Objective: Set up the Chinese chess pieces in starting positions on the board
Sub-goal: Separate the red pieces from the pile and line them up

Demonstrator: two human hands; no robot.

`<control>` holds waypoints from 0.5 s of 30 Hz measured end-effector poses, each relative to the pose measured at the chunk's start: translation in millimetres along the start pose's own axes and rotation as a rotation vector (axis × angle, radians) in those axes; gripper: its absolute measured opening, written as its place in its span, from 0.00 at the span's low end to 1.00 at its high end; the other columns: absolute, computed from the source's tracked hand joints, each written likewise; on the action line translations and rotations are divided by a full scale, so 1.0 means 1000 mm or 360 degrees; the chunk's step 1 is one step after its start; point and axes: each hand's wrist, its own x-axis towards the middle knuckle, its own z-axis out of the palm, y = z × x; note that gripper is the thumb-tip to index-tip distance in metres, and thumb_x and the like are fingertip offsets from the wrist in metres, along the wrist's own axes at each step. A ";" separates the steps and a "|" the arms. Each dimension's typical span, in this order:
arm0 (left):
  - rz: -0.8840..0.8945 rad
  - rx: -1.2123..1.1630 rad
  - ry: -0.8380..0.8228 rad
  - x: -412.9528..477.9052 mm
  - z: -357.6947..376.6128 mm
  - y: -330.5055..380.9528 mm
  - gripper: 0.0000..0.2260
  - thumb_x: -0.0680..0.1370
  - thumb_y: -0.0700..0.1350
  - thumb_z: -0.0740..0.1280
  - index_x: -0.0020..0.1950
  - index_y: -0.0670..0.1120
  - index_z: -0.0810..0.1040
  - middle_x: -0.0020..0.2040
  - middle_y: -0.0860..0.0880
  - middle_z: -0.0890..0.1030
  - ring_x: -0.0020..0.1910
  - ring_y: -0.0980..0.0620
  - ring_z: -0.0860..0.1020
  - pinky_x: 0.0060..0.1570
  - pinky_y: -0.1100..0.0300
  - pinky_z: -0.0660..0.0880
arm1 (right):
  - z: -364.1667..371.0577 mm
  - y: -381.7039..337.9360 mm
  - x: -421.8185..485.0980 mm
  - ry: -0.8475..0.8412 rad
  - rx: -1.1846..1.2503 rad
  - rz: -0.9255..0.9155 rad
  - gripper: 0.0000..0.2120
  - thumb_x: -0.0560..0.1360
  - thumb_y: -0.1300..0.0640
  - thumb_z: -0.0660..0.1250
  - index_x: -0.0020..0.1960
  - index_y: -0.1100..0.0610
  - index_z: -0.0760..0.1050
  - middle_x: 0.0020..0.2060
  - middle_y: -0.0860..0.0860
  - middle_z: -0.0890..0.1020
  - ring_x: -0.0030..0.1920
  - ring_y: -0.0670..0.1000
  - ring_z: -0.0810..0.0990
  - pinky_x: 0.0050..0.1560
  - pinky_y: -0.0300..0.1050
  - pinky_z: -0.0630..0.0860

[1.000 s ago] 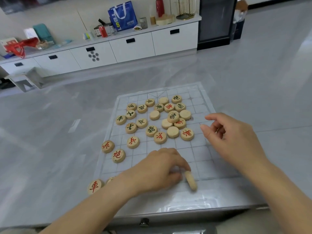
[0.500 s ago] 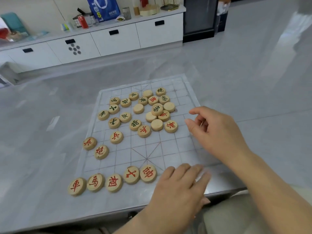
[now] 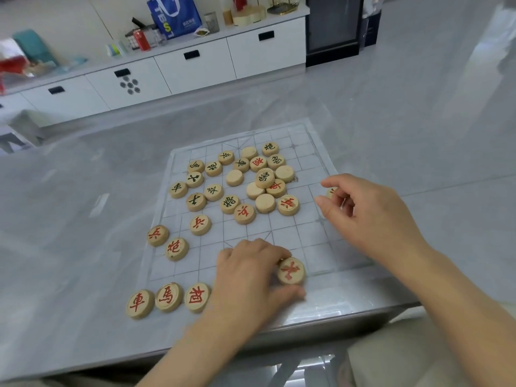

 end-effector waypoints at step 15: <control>-0.0193 -0.0183 0.0033 0.022 -0.023 -0.020 0.25 0.67 0.68 0.66 0.61 0.60 0.72 0.57 0.64 0.70 0.59 0.60 0.66 0.62 0.54 0.62 | 0.007 -0.007 -0.010 -0.0409 -0.0267 -0.0173 0.17 0.75 0.41 0.58 0.62 0.43 0.70 0.39 0.40 0.75 0.38 0.42 0.74 0.41 0.39 0.75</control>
